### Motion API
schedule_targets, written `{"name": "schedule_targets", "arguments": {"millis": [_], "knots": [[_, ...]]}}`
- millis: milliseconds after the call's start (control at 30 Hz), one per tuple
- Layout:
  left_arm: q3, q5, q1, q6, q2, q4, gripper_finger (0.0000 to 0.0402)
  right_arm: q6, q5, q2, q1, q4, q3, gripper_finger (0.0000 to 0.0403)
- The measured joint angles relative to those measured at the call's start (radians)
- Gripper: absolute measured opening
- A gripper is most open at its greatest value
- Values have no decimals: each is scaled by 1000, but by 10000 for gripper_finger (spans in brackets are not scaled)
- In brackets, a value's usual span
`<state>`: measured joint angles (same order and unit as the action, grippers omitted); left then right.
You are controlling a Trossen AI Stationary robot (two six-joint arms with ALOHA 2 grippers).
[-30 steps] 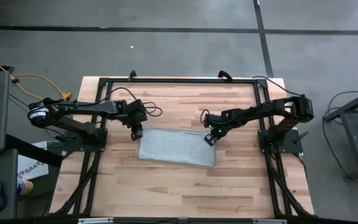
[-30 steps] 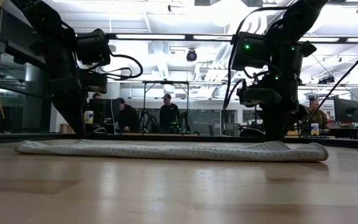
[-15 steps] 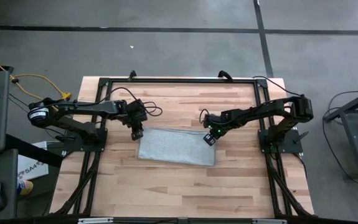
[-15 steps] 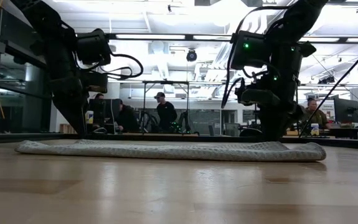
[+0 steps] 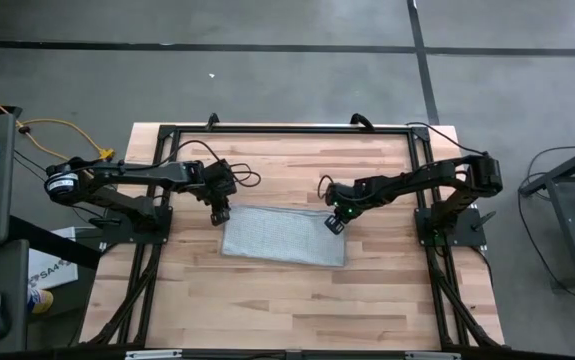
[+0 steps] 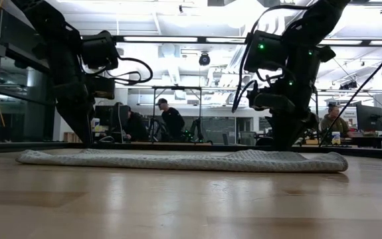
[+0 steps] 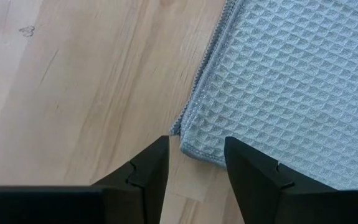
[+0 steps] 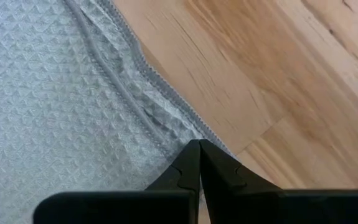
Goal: Fold microfiber towels
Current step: Fold the gray towel
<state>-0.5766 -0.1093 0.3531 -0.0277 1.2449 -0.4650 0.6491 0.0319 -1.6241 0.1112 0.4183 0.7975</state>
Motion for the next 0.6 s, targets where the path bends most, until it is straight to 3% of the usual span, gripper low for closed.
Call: {"name": "schedule_targets", "arguments": {"millis": [167, 433, 600], "knots": [[0, 0, 0, 0, 0, -1, 155, -13, -4, 0, 0, 0, 0, 26], [0, 0, 0, 31, 0, 7, 155, -15, -4, 0, 0, 0, 0, 109], [0, 51, 0, 31, 0, 64, 155, -18, -6, 1, 8, 0, 1, 151]]}}
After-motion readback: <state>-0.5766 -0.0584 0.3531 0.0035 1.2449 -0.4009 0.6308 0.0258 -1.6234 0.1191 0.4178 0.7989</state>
